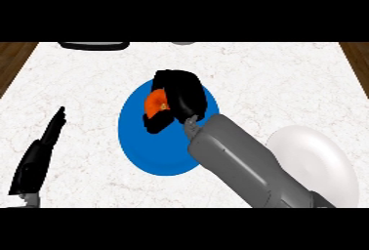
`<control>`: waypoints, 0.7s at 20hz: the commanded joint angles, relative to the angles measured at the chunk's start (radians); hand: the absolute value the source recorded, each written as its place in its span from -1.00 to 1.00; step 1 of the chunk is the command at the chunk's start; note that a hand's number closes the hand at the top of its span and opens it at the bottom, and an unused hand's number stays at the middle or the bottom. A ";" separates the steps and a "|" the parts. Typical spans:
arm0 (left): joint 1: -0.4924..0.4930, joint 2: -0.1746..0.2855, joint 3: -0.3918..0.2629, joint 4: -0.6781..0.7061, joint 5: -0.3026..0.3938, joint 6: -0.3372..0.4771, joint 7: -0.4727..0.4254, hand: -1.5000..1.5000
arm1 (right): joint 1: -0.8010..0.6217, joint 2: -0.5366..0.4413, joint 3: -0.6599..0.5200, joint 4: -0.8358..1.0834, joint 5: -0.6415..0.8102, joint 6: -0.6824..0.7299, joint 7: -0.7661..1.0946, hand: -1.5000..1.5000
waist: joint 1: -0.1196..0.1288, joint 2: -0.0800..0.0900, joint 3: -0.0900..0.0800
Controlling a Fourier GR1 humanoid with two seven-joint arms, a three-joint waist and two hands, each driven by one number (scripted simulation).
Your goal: Pick the squash from the plate and place it in the plate
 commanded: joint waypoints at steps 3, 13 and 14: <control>0.013 -0.027 -0.012 -0.010 -0.015 0.011 0.015 0.00 | -0.022 0.001 0.108 0.138 -0.190 -0.206 0.066 -1.00 | 0.007 -0.001 0.000; -0.028 0.011 0.028 -0.009 0.006 -0.032 0.027 0.00 | 0.004 0.001 0.106 0.185 -0.346 -0.545 -0.178 -1.00 | -0.004 0.000 0.002; -0.033 0.007 0.050 0.071 0.002 -0.014 -0.029 0.00 | -0.038 0.001 0.042 0.162 -0.336 -0.518 -0.180 -1.00 | -0.031 -0.004 0.001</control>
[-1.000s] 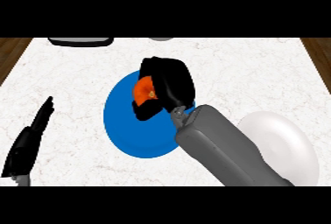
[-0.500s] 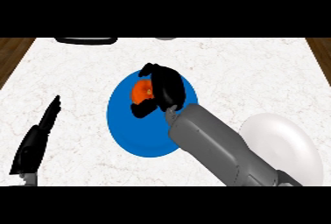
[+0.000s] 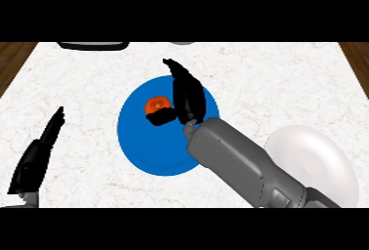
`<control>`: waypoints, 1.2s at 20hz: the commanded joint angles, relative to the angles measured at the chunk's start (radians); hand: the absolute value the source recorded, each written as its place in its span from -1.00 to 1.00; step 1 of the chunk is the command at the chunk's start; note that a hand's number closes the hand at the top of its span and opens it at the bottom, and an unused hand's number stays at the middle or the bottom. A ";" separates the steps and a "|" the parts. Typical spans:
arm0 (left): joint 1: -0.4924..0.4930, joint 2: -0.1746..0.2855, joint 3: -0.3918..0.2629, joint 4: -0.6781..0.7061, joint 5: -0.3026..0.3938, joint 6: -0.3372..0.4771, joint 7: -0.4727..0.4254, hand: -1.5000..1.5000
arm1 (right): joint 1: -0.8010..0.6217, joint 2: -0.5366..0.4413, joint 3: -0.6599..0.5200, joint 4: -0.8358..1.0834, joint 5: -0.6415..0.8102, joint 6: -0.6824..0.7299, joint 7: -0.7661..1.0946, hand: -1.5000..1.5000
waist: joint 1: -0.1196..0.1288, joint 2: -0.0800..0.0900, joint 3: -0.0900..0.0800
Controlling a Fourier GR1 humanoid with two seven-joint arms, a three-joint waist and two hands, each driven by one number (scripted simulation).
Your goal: Pick the squash from the plate and place it in the plate
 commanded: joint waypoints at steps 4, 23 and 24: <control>0.043 0.010 0.025 -0.018 0.008 -0.010 -0.002 0.00 | -0.027 0.000 -0.175 0.011 -0.041 -0.158 -0.068 -1.00 | -0.026 -0.007 0.000; 0.101 -0.017 0.045 -0.086 -0.015 -0.028 -0.006 0.00 | 0.536 -0.330 -0.552 -0.368 -0.360 0.293 -0.673 -1.00 | -0.039 -0.010 0.000; 0.050 -0.037 0.053 -0.051 -0.028 0.007 0.005 0.00 | 0.538 -0.334 -0.575 -0.354 -0.361 0.306 -0.694 -1.00 | -0.041 -0.010 0.000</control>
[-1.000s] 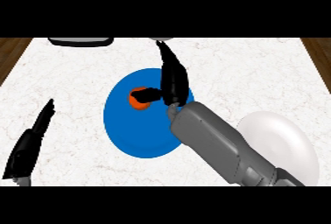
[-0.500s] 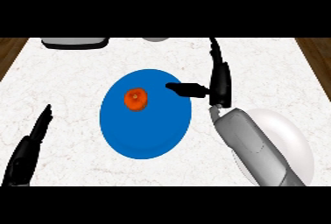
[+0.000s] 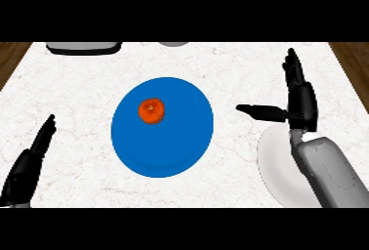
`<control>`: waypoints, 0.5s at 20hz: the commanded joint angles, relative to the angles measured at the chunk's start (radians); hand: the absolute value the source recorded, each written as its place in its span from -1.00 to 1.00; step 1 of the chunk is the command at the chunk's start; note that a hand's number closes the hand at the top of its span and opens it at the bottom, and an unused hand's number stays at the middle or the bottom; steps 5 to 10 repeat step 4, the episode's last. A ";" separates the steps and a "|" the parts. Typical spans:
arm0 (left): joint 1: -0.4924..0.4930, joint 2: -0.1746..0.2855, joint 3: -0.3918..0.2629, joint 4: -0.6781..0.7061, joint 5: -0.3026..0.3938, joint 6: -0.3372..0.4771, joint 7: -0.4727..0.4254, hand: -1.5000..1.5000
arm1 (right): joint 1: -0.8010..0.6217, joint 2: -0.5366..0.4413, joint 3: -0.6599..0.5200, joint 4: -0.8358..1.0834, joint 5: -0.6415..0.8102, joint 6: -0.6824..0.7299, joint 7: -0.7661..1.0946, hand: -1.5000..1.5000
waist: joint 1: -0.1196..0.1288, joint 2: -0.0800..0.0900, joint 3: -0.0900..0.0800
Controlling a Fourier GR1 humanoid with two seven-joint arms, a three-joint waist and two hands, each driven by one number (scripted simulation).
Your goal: Pick the squash from the plate and place it in the plate
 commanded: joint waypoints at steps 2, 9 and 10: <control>-0.012 -0.042 -0.019 -0.013 -0.034 0.002 0.031 0.00 | 0.068 -0.041 -0.081 -0.068 0.003 0.102 0.015 -1.00 | 0.001 -0.001 -0.001; -0.027 -0.009 0.030 0.031 -0.008 -0.025 -0.018 0.00 | 0.085 -0.059 -0.136 -0.002 -0.025 0.165 -0.060 -1.00 | 0.002 0.000 0.000; -0.027 -0.009 0.030 0.031 -0.008 -0.025 -0.018 0.00 | 0.085 -0.059 -0.136 -0.002 -0.025 0.165 -0.060 -1.00 | 0.002 0.000 0.000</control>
